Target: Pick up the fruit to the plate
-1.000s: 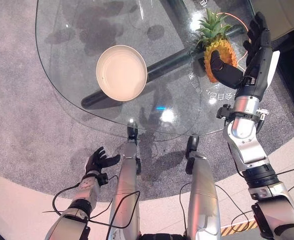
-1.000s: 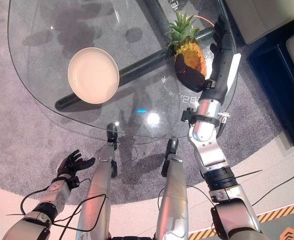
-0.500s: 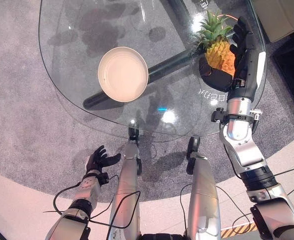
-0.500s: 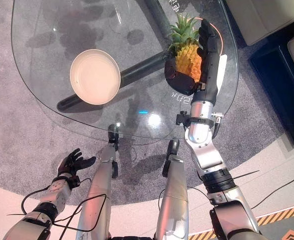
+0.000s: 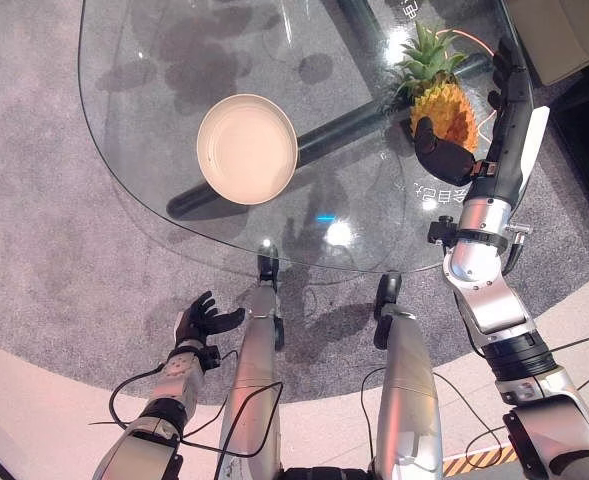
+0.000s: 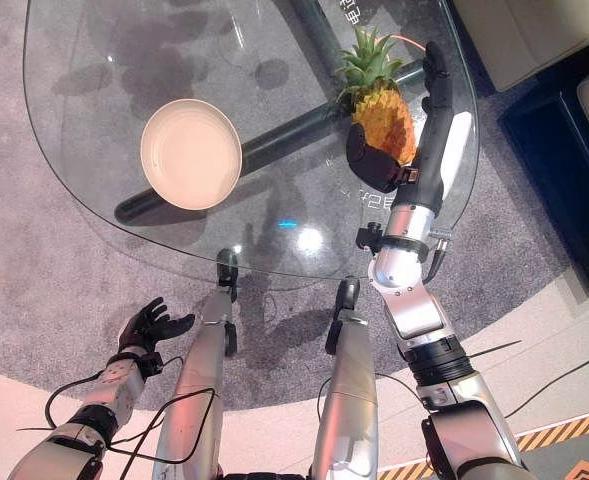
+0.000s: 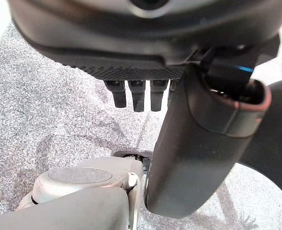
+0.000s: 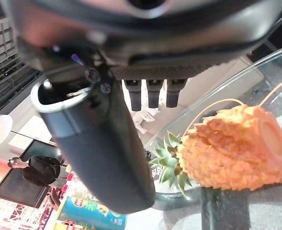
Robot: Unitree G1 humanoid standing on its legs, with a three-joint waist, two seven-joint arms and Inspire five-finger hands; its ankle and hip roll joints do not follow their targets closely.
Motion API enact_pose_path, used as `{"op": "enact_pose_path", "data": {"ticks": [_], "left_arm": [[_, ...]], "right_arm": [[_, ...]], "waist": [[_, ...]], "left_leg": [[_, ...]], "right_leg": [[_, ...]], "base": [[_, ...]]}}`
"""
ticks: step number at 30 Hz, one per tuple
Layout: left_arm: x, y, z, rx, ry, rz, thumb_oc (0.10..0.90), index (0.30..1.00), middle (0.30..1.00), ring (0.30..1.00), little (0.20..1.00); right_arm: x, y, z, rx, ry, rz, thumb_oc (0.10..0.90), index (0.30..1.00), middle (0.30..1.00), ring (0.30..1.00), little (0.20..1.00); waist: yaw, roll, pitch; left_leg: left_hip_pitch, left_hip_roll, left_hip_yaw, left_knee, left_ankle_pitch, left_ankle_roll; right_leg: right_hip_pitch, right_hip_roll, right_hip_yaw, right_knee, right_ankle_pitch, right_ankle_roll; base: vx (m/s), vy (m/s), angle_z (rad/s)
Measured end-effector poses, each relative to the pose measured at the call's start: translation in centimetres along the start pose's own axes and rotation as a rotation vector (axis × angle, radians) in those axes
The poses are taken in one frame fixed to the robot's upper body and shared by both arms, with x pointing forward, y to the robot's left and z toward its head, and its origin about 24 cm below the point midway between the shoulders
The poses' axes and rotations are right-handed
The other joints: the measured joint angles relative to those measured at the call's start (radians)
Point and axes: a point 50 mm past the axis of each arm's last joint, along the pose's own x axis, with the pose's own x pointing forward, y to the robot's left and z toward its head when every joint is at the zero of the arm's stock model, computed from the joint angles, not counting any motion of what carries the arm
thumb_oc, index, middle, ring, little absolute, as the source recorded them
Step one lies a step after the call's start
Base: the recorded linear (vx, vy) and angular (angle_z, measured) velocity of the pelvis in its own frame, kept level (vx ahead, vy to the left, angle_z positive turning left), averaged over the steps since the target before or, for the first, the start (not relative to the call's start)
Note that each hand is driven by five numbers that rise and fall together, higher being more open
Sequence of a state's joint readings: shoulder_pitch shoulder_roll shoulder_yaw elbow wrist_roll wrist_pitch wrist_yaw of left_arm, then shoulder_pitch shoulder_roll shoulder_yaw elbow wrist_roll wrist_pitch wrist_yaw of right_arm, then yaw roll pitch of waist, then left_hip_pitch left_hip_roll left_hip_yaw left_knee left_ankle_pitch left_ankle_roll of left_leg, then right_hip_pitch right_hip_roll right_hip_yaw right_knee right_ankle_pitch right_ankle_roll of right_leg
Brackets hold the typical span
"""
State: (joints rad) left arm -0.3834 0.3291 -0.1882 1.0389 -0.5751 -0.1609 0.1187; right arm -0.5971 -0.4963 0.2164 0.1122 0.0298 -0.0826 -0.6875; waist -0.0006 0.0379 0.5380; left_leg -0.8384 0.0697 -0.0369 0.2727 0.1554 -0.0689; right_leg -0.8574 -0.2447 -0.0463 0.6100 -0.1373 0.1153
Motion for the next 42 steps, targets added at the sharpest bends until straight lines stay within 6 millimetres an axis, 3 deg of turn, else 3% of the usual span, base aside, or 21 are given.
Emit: {"op": "enact_pose_path", "data": {"ticks": [6,16,27,42], "left_arm": [[0.0,-0.3,-0.2,0.021,0.006,-0.014,0.8,0.9,0.9,0.9,0.9],[0.0,-0.4,-0.2,0.026,0.009,-0.02,0.8,0.9,0.9,0.9,0.9],[0.0,-0.5,-0.2,0.029,0.013,-0.023,0.8,0.9,0.9,0.9,0.9],[0.0,-0.5,-0.3,0.032,0.025,-0.027,0.8,0.9,0.9,0.9,0.9]], "right_arm": [[0.3,0.0,-1.0,-0.103,0.015,-0.013,0.8,0.9,0.9,0.9,0.9],[0.2,-0.4,-2.2,-0.146,0.063,-0.041,0.8,0.9,0.9,0.9,0.9],[-0.1,-0.6,-4.9,-0.2,0.206,-0.043,0.8,0.9,0.9,0.9,0.9],[0.6,-0.4,-5.9,-0.185,0.299,-0.054,0.8,0.9,0.9,0.9,0.9]], "waist": [[0.006,0.007,0.0],[0.013,0.009,0.001],[0.022,0.009,0.001],[0.026,0.009,0.001]], "left_leg": [[0.001,-0.003,-0.001,0.0,0.0,0.0],[0.003,-0.005,-0.002,-0.008,0.001,0.0],[0.007,-0.006,-0.002,-0.01,0.001,0.0],[0.007,-0.007,-0.003,-0.011,0.001,0.0]], "right_leg": [[-0.002,-0.004,0.0,0.015,-0.007,0.0],[-0.003,-0.006,-0.002,0.016,-0.012,0.001],[0.0,-0.007,-0.002,0.018,-0.012,0.001],[0.001,-0.008,-0.003,0.017,-0.012,0.001]], "base": [[0.0,-0.002,0.02],[0.0,0.0,0.0],[0.0,0.0,0.0],[0.0,0.0,0.0]]}}
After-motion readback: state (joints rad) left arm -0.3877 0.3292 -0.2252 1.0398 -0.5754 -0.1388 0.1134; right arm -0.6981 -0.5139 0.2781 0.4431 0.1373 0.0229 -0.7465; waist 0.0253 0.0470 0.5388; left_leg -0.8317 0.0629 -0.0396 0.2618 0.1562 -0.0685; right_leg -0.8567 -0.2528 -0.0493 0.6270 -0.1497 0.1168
